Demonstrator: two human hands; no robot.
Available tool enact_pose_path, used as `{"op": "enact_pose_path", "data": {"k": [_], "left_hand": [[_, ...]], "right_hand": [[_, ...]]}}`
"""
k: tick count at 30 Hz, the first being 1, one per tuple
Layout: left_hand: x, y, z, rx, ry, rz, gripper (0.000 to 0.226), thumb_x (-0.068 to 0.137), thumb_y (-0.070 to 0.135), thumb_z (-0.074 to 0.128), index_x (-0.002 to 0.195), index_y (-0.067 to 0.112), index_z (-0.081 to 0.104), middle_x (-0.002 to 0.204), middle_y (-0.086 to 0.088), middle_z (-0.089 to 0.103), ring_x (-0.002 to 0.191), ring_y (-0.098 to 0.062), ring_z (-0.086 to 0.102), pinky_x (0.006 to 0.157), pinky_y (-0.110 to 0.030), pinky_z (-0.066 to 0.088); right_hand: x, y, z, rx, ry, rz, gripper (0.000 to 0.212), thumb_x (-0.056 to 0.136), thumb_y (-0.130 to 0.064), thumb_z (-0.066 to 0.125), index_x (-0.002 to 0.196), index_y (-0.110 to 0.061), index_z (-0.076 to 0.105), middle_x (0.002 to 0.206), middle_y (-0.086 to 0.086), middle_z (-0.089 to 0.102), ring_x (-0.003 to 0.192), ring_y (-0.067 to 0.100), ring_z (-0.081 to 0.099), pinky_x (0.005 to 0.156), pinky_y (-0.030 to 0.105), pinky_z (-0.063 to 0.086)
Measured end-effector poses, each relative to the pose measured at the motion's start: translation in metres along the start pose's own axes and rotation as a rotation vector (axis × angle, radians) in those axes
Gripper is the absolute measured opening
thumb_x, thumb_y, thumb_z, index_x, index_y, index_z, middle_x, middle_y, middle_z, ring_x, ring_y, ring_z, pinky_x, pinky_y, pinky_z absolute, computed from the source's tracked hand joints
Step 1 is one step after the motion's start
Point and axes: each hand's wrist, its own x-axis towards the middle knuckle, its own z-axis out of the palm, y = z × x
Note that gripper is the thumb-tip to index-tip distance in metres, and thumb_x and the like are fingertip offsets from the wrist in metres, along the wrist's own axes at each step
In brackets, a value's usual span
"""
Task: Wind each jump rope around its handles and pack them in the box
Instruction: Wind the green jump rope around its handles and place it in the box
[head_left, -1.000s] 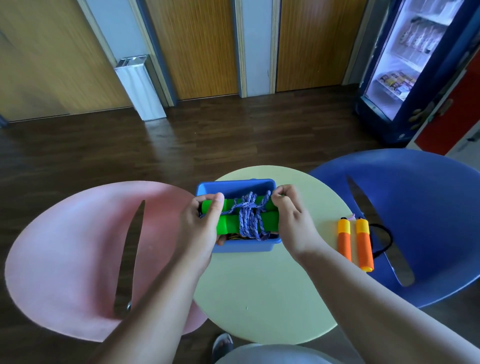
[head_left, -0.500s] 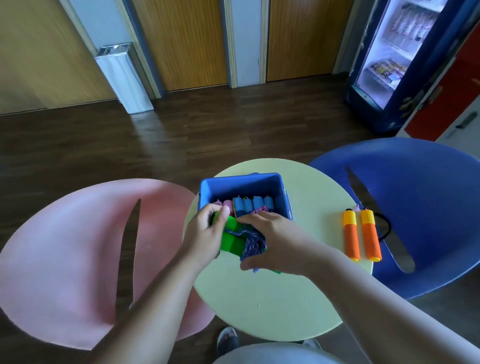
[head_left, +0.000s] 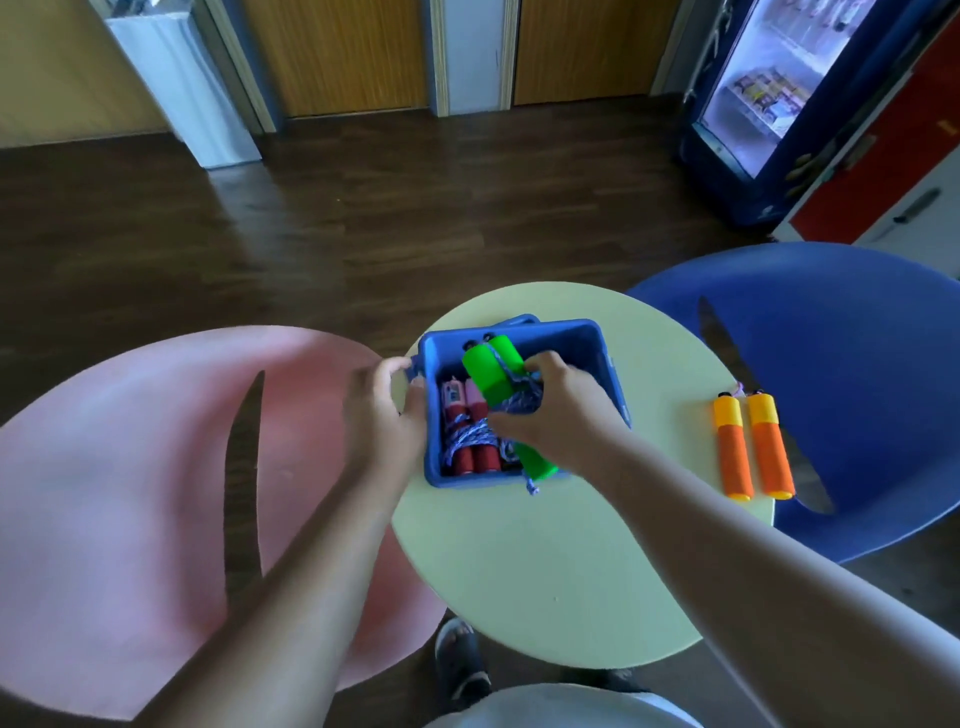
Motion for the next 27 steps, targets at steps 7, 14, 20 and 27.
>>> {"op": "enact_pose_path", "data": {"k": [7,14,20,27], "left_hand": [[-0.004,-0.030,0.020,-0.082,-0.179,-0.035,0.030,0.094,0.038,0.047,0.122,0.032,0.057,0.107,0.014,0.055,0.099,-0.028,0.065,0.092,-0.053,0.054],[-0.010,-0.034,0.024,-0.182,-0.167,-0.105,0.046,0.098,0.044,0.045,0.138,0.023,0.056,0.111,0.001,0.068,0.099,-0.022,0.069,0.088,-0.051,0.057],[-0.013,-0.034,0.025,-0.209,-0.147,-0.128,0.043,0.100,0.041,0.047,0.137,0.023,0.058,0.116,0.001,0.069,0.103,-0.022,0.069,0.090,-0.052,0.056],[-0.013,-0.037,0.028,-0.228,-0.140,-0.139,0.040,0.101,0.037,0.046,0.136,0.021,0.059,0.110,0.005,0.068,0.102,-0.017,0.066,0.091,-0.045,0.055]], "right_hand": [[0.045,-0.024,0.053,-0.103,-0.024,0.076,0.080,0.074,-0.067,0.078,0.128,-0.018,0.043,0.106,0.006,0.062,0.092,0.028,0.064,0.073,0.039,0.056],[0.061,-0.023,0.088,-0.128,-0.010,0.172,0.073,0.072,-0.071,0.074,0.118,-0.021,0.048,0.117,0.010,0.056,0.104,0.036,0.060,0.088,0.047,0.055],[0.056,-0.014,0.080,-0.086,-0.075,0.097,0.066,0.090,-0.067,0.062,0.138,-0.023,0.055,0.141,0.009,0.048,0.116,0.030,0.060,0.097,0.039,0.052],[0.039,0.003,0.048,-0.083,-0.312,-0.145,0.073,0.082,-0.034,0.084,0.148,-0.035,0.053,0.155,0.002,0.041,0.134,0.020,0.049,0.112,0.031,0.041]]}}
